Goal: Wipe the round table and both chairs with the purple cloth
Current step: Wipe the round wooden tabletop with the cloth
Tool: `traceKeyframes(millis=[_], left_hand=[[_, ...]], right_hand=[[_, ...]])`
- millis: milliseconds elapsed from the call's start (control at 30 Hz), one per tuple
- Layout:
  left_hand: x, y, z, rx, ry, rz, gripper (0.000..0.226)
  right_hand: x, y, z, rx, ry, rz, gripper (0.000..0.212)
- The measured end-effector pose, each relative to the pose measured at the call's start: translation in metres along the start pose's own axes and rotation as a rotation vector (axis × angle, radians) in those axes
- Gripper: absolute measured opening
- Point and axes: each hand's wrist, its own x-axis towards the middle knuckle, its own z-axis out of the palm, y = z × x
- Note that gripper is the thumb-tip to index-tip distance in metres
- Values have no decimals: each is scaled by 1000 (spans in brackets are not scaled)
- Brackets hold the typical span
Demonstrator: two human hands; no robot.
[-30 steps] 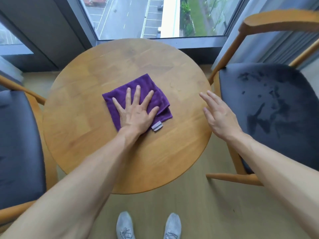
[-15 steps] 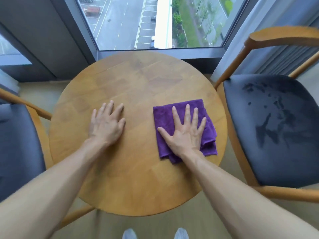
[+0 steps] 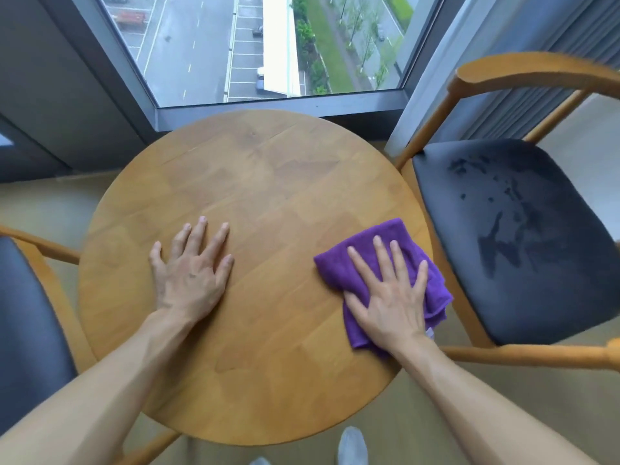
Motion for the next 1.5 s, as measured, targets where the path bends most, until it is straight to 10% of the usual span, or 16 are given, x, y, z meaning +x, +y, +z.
traceKeyframes(millis=[367, 633, 867, 1267, 1500], left_hand=[[69, -5, -18, 42, 74, -7, 51], [96, -29, -28, 9, 78, -35, 42], [104, -30, -33, -8, 61, -128, 42], [106, -47, -39, -225, 112, -203, 41], [113, -59, -50, -320, 144, -231, 43]], right_hand=[[190, -17, -6, 39, 11, 242, 82], [197, -141, -4, -12, -28, -146, 75], [80, -59, 5, -12, 40, -428, 87], [234, -47, -9, 77, 40, 168, 80], [325, -160, -7, 50, 26, 10, 89]])
